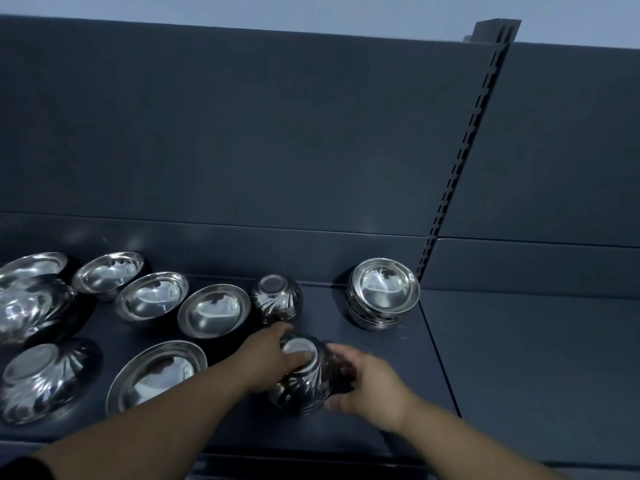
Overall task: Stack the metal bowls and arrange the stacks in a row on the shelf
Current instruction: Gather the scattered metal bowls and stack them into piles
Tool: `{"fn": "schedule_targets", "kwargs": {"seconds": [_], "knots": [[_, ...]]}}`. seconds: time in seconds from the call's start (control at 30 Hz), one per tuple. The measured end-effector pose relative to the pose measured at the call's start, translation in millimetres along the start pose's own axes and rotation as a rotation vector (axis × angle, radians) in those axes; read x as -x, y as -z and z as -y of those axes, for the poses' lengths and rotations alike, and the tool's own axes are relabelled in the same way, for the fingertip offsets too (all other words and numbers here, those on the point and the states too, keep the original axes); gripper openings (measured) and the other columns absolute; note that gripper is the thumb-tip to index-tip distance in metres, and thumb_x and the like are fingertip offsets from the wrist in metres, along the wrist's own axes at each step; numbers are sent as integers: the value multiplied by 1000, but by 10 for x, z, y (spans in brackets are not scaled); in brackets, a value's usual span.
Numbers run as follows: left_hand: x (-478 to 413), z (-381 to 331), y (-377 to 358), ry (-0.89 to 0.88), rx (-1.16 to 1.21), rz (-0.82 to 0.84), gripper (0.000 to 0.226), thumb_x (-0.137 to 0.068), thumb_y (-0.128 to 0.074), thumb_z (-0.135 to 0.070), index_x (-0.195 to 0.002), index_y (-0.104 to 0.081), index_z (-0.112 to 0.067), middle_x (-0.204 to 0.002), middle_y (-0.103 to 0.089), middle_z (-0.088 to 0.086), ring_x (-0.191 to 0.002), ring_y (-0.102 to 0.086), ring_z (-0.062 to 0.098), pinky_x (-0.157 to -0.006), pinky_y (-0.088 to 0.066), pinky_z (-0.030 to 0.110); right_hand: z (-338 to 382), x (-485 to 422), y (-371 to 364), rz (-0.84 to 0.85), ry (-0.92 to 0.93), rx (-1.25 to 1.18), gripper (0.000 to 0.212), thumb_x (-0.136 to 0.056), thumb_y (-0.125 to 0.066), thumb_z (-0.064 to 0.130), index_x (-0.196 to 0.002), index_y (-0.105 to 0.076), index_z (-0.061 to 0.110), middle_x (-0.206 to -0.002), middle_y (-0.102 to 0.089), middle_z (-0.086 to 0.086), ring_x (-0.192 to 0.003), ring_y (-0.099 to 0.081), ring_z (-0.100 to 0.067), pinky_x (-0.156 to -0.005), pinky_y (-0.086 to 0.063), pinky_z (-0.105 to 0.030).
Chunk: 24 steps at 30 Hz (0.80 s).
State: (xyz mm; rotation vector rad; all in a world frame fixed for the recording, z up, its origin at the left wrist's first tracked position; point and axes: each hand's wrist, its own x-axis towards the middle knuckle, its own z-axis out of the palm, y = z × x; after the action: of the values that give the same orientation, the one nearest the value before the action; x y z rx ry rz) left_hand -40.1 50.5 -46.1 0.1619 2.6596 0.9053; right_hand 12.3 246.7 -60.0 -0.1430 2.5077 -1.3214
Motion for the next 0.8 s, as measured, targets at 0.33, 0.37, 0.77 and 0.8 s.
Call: {"fn": "schedule_targets", "kwargs": {"seconds": [0.33,0.37,0.77,0.8], "knots": [[122,-89,161,-136,301,48,94,-54,-87,-51,-136,-46,-30,-126,-60,-17,-112,-58,-5,-100,-45,18,-63,-55,174,-126,-24,-220,75,-72,-86,31,-138,-51,29,-113,-71,4,-105,-67,-6,-100,-51,-26],[144,-109,211,-165,318,86,92,-55,-91,-42,-135,-45,-35,-124,-59,-22,-109,-57,-11,-96,-45,11,-24,-62,250,-156,-46,-242,64,-78,-80,35,-136,-53,29,-110,-72,3,-102,-68,-6,-95,-52,-22],[-59,-740,231,-193,790,60,34,-90,-64,-19,-122,-56,-30,-107,-73,-8,-99,-69,9,-88,-57,33,179,41,1132,-553,125,60,32,-84,-74,13,-104,-71,39,-81,-73,23,-76,-67,8,-74,-52,-9],[-108,-786,220,-175,783,51,35,-91,-62,-27,-125,-53,-33,-112,-70,-10,-102,-67,11,-89,-56,35,169,17,1195,-602,81,26,25,-87,-70,14,-98,-74,37,-80,-74,19,-75,-69,1,-75,-57,-19]]}}
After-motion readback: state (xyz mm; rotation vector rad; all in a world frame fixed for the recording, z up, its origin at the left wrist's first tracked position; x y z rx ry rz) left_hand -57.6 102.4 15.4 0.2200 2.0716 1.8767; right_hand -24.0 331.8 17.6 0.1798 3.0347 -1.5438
